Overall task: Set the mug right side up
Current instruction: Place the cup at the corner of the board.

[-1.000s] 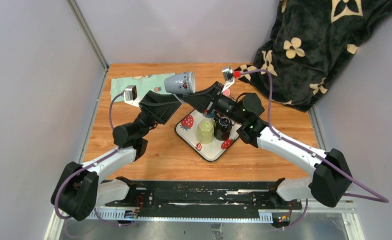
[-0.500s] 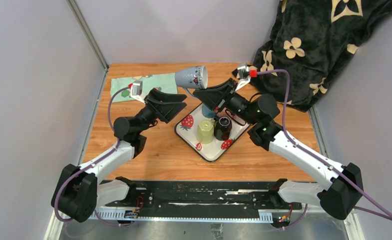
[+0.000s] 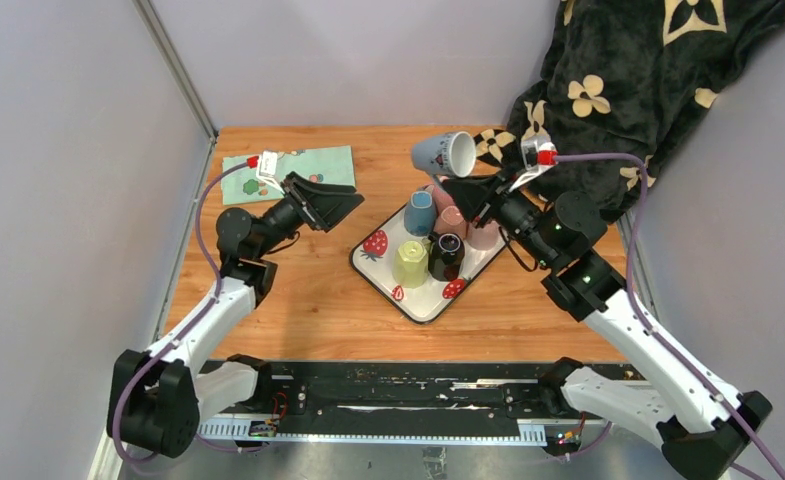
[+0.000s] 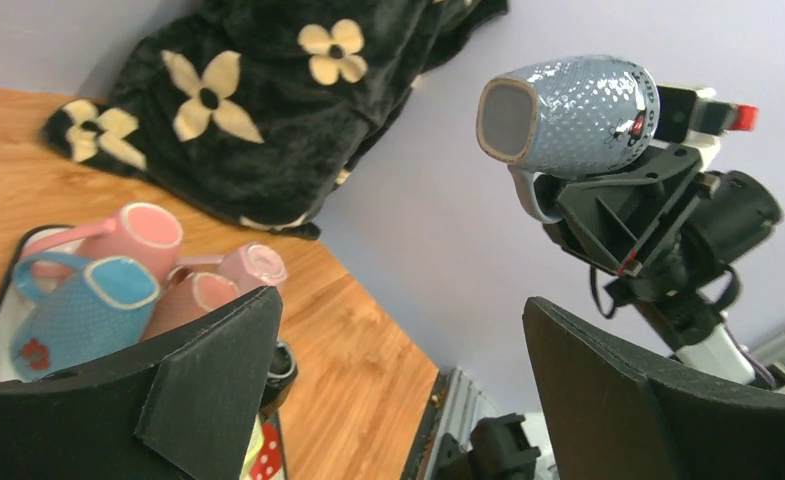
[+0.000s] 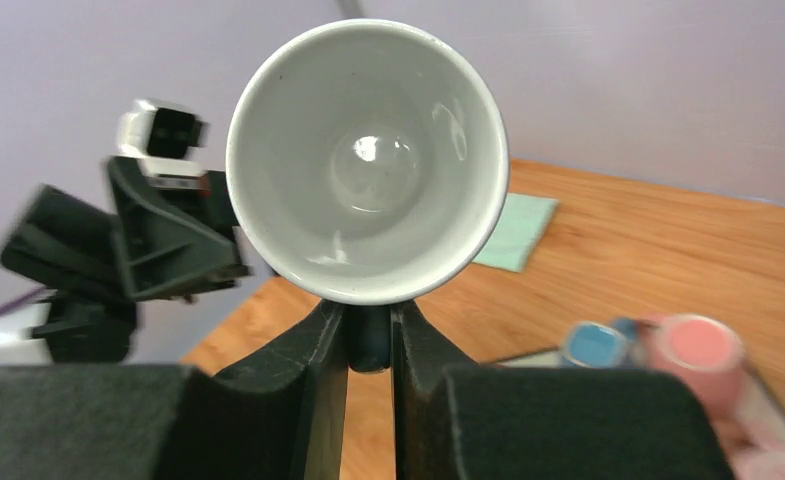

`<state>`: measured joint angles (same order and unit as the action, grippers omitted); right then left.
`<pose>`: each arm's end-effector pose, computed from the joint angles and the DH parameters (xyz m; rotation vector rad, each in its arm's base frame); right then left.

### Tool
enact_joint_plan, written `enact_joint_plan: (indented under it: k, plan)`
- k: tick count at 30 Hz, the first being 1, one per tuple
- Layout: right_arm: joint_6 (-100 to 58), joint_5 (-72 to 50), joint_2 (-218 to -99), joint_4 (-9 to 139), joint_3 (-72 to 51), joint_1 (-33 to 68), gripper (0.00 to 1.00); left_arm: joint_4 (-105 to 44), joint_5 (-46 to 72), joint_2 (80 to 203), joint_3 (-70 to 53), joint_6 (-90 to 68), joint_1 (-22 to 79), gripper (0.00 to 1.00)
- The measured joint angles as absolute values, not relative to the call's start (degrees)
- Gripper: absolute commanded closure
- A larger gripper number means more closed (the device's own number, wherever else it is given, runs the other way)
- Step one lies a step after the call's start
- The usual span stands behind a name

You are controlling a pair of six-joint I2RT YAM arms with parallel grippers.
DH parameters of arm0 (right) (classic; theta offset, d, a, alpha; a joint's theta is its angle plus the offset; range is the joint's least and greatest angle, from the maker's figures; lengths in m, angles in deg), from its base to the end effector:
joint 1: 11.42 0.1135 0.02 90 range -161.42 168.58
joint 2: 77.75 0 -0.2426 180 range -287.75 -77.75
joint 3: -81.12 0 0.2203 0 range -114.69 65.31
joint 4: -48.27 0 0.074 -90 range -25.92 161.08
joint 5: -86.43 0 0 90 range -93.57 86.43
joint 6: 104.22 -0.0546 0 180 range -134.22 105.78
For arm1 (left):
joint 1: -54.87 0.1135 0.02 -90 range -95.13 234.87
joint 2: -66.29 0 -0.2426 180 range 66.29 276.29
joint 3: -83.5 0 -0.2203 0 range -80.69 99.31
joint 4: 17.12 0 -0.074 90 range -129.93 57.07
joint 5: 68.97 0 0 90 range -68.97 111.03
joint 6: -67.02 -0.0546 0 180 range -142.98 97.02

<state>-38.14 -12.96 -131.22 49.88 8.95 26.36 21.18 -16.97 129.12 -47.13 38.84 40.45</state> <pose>0.1577 0.1335 0.4166 -0.3092 1.3106 1.0233 0.2141 -0.0898 0.3272 0.1117 1.3829 -1.5108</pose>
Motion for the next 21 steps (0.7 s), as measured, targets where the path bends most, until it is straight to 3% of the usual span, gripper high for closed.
enact_joint_plan:
  k: [7,13,21]
  plan:
    - [-27.9,2.8,-126.1,66.8,7.4,23.8,1.00,-7.9,-14.2,126.0,-37.3,24.1,41.3,0.00]
    - [-21.9,14.8,-126.2,78.4,7.3,21.8,1.00,-32.5,-2.4,124.6,-29.6,11.9,41.4,0.00]
    - [-20.7,17.6,-127.7,86.2,7.3,10.4,1.00,-49.8,10.2,121.1,-25.8,-0.5,41.6,0.00]
